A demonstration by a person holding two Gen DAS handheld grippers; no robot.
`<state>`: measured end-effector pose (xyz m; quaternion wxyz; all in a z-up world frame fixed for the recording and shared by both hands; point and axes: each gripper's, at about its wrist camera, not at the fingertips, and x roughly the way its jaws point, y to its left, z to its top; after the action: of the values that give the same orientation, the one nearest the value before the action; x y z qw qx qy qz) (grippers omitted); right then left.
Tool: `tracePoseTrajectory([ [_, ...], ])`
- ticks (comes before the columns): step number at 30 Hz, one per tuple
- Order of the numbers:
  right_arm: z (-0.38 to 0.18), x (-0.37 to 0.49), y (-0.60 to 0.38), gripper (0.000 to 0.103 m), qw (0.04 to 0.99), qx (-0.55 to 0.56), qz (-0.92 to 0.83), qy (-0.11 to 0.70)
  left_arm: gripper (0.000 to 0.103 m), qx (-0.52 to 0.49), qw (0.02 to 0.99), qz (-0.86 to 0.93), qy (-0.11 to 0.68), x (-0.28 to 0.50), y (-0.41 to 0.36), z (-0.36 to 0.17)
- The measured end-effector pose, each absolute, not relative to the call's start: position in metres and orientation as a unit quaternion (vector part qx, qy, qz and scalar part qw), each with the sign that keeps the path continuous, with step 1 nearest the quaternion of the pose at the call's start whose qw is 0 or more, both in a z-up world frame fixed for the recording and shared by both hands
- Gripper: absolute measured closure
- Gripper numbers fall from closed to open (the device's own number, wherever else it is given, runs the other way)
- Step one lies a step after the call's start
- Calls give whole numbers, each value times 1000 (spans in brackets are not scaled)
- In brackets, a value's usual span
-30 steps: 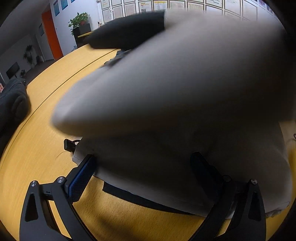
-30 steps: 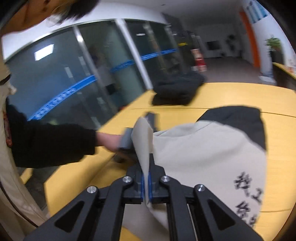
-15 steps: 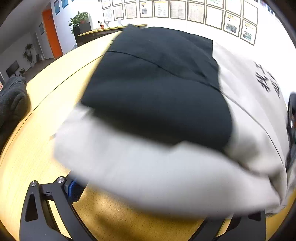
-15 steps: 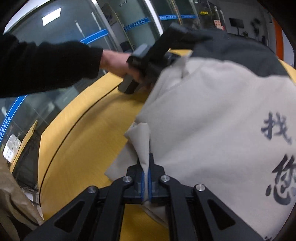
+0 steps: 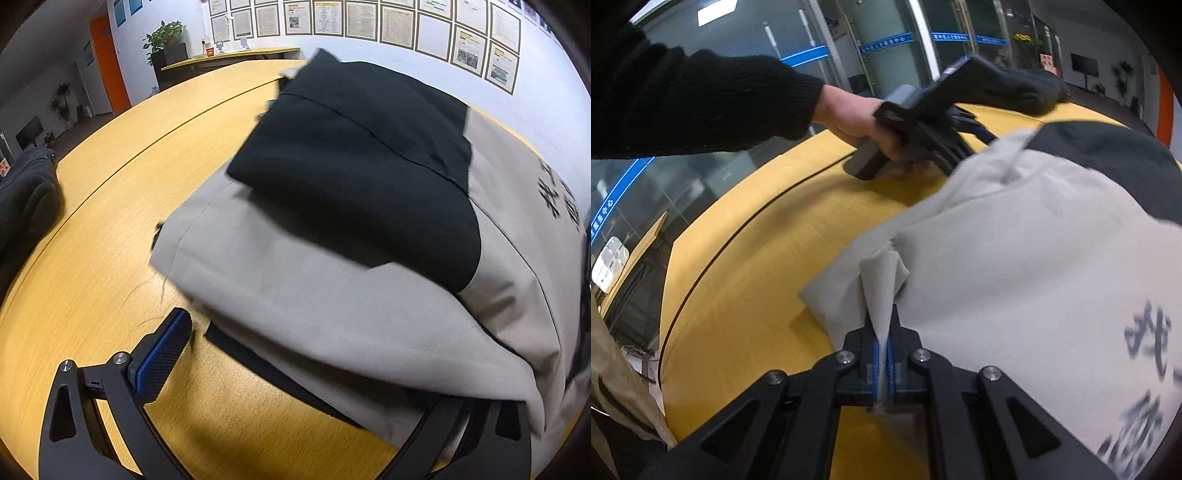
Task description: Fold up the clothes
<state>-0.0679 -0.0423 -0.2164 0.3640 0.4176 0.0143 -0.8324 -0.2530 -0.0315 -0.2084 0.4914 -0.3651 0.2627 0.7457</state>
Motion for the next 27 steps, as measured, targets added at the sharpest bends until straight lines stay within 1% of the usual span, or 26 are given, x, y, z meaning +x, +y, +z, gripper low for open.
tracePoseTrajectory([
  [6,-207,-81,-55,100,380,396,-836,-31,0,-365,487,749,262,-253,-26,-210],
  [13,-232,-93,-79,98,376,426,-822,16,0,-362,485,751,264,-253,-19,-210],
  [19,-235,-96,-87,97,372,436,-818,43,1,-377,463,755,272,-257,-20,-205],
  [20,-236,-95,-89,97,374,434,-818,48,6,-379,455,758,274,-259,-24,-199],
  [21,-237,-95,-90,97,376,432,-818,54,9,-381,444,764,272,-263,-32,-191],
  [25,-237,-93,-91,97,381,426,-818,70,10,-364,394,814,223,-276,-68,-135],
  [27,-237,-91,-92,97,380,421,-819,78,9,-331,394,833,205,-267,-56,-109],
])
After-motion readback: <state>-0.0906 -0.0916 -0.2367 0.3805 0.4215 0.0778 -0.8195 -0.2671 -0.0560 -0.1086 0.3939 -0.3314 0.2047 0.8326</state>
